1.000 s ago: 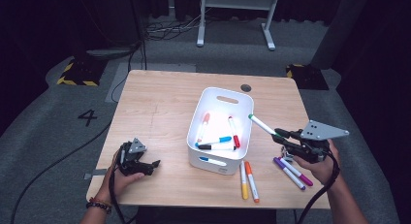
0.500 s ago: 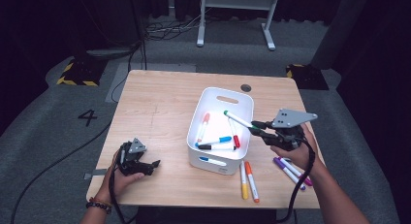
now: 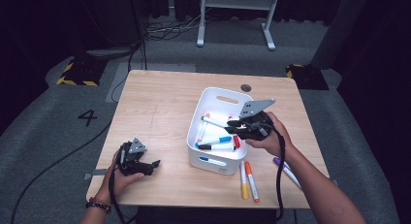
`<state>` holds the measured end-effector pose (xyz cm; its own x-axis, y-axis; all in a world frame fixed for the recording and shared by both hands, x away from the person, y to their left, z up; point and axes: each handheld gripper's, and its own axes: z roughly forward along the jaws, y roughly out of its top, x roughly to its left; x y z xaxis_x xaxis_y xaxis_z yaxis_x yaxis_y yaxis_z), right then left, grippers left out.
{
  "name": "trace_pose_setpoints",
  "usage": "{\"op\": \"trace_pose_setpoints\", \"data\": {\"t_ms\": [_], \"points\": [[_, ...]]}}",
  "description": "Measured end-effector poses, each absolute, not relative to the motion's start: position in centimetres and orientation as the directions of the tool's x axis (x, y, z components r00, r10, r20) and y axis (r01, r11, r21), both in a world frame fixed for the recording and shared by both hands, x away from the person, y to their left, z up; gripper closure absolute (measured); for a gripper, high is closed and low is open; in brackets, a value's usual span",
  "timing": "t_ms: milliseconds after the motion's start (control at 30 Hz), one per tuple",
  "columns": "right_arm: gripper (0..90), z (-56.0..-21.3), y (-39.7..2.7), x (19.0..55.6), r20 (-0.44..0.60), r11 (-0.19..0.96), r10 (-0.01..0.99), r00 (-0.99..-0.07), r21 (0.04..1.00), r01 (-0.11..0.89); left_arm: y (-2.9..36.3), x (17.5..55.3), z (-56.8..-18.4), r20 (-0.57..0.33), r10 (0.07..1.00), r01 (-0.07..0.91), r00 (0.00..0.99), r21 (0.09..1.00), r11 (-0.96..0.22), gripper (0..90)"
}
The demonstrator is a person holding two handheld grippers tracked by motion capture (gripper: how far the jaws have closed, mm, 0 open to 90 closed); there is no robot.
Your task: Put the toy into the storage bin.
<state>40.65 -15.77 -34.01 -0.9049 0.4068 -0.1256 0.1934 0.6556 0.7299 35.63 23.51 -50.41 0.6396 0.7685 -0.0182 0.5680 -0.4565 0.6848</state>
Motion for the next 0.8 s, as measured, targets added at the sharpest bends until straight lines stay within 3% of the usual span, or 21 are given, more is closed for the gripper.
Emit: {"op": "trace_pose_setpoints", "data": {"t_ms": [400,667,733,800], "points": [[74.7,-36.0,-13.5,41.3,-0.054,0.787,0.328,-0.943,0.568,0.241,23.5,35.6,-50.4,-0.018,0.765,0.567,0.644,0.683,-0.461,15.3],[74.2,-36.5,-12.8,40.9,-0.068,0.851,0.283,-0.957,0.477,0.218,23.5,35.6,-50.4,-0.017,0.765,0.566,0.644,0.683,-0.461,15.3],[72.6,-36.4,-12.8,40.5,-0.047,0.852,0.323,-0.945,0.450,0.269,23.5,35.6,-50.4,-0.016,0.764,0.566,0.645,0.682,-0.464,15.3],[67.4,-36.3,-12.9,40.5,-0.043,0.859,0.302,-0.952,0.446,0.252,23.5,35.6,-50.4,-0.017,0.765,0.567,0.644,0.683,-0.461,15.3]]}}
